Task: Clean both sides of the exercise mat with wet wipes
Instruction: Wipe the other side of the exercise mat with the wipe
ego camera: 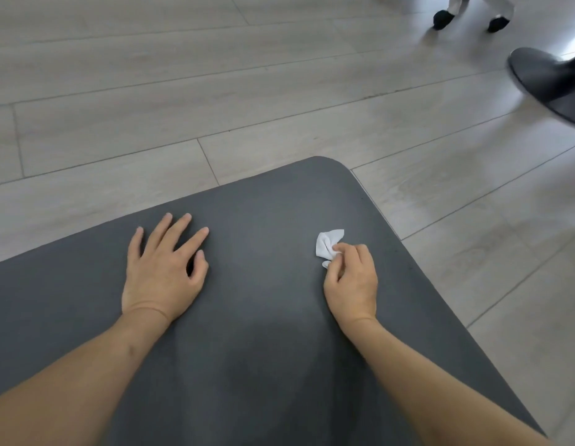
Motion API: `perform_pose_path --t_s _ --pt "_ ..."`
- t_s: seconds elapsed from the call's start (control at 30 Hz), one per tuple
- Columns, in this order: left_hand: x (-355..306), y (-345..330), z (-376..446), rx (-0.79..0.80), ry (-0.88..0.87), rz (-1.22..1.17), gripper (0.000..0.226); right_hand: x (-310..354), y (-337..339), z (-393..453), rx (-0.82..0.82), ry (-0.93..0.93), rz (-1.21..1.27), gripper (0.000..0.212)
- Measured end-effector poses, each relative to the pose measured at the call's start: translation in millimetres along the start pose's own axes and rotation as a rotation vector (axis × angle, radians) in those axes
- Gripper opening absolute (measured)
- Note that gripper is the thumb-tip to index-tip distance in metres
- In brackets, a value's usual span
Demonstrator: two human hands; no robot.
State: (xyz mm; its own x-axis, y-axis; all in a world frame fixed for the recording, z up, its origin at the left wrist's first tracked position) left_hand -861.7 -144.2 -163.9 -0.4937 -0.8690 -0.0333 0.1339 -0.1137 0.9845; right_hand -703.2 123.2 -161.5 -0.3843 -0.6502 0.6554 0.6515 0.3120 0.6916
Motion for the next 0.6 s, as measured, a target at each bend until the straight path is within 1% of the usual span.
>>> perform_pose_path --t_s 0.07,0.13,0.17,0.23,0.3,0.33,0.4,0.47,0.6 --pt "-3 3 -5 -0.053 -0.084 0.004 0.047 3 1 -2 0.014 0.015 -0.002 0.013" --pt "-8 8 -8 -0.023 -0.136 0.034 0.046 2 2 -1 0.024 0.008 -0.015 0.017" --pt "-12 12 -13 0.018 -0.123 0.04 0.047 1 3 -1 0.027 -0.001 -0.018 0.021" --pt "-29 18 -36 0.101 -0.023 0.019 0.049 2 4 -1 0.041 -0.005 -0.022 0.027" --pt "-54 17 -75 0.192 0.063 -0.002 0.052 3 6 -3 0.051 -0.004 -0.015 0.026" --pt "-65 16 -93 0.216 0.079 0.013 0.055 3 7 -1 0.054 -0.003 -0.008 0.024" --pt "-75 13 -109 0.224 0.06 0.071 0.059 -1 7 -2 0.052 -0.002 0.004 0.021" --pt "-75 9 -105 0.213 0.091 0.115 0.06 -2 4 -2 0.051 0.014 0.026 0.016" --pt "-76 9 -106 0.194 0.101 0.115 0.059 -5 5 1 0.062 0.03 0.025 0.008"
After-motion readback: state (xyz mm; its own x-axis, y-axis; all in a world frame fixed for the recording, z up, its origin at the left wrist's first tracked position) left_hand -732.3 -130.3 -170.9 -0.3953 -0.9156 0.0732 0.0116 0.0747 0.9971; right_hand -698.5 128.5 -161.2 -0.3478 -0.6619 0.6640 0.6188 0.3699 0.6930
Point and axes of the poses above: each hand's wrist, its own z-axis towards the middle knuckle, its own y-axis out of the back of the hand, x = y × z, the point moved 2 cm from there along z, towards the middle knuckle, and after that the axes turned 9 degrees about z, right-handed, at the moved point
